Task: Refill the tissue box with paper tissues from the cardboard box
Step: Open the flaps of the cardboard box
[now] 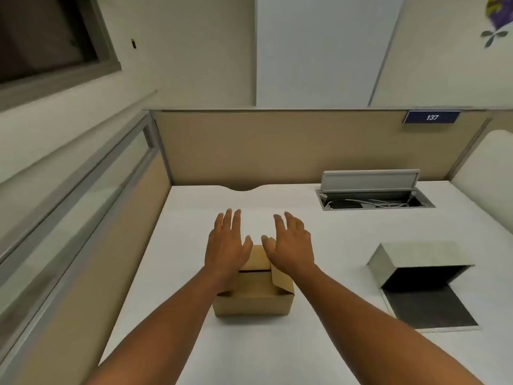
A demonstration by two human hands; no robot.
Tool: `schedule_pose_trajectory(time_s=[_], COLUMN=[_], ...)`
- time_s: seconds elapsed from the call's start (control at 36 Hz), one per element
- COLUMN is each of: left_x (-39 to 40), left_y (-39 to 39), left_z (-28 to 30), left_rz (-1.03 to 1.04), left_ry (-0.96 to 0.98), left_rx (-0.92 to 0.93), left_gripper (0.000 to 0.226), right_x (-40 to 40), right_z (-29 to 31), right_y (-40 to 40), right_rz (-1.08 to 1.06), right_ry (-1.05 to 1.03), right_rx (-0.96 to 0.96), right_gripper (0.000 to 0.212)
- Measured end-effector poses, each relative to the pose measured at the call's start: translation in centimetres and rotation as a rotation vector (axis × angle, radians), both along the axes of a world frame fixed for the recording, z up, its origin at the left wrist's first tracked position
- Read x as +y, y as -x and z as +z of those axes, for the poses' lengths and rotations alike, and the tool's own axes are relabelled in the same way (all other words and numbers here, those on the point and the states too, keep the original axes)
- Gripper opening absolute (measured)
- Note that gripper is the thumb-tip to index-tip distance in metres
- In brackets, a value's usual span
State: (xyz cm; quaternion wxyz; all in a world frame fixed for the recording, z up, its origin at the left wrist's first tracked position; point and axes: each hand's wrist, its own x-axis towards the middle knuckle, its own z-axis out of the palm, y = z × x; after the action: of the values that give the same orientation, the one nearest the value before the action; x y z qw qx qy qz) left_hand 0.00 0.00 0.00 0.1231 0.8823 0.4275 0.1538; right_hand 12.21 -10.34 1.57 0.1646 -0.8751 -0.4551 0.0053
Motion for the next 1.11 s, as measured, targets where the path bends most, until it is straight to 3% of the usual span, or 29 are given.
schedule_pose_trajectory(time_s=[0.17,0.44,0.69,0.81,0.94,1.0,1.11], left_x=[-0.1,0.3,1.2,2.4,3.0,3.1,3.6], left_y=[0.6,2.9,3.2,4.7,6.2,6.6,7.0], left_z=[-2.2,-3.9,-1.7,-0.8,-1.2,-1.7,-3.1], left_rz=[0.138,0.202,0.34,0.417,0.427,0.332,-0.022], left_ry=[0.242,0.474,0.54,0.511,0.359,0.183,-0.106], left_rx=[0.083,0.068,-0.195,-0.177,-0.03,0.122,0.479], left_gripper=[0.087,0.101,0.056,0.048,0.076,0.083,0.085], right_x=[-1.0,-2.3,-4.1,-5.8,-7.5,-8.0,-8.6], right_z=[-2.2,-3.4,-3.9,-4.6,-5.9,-6.2,-6.7], right_y=[0.5,0.1,-3.6,-5.6,-7.1,-6.9,-6.1], right_rz=[0.038,0.01,-0.105,-0.149,-0.18,-0.177,-0.119], right_ry=[0.209,0.102,-0.071,-0.133,-0.115,-0.093,0.007], right_rx=[0.081,0.295,0.476,0.569,0.535,0.454,0.093], right_gripper=[0.077,0.077,0.04,0.043,0.05,0.046,0.03])
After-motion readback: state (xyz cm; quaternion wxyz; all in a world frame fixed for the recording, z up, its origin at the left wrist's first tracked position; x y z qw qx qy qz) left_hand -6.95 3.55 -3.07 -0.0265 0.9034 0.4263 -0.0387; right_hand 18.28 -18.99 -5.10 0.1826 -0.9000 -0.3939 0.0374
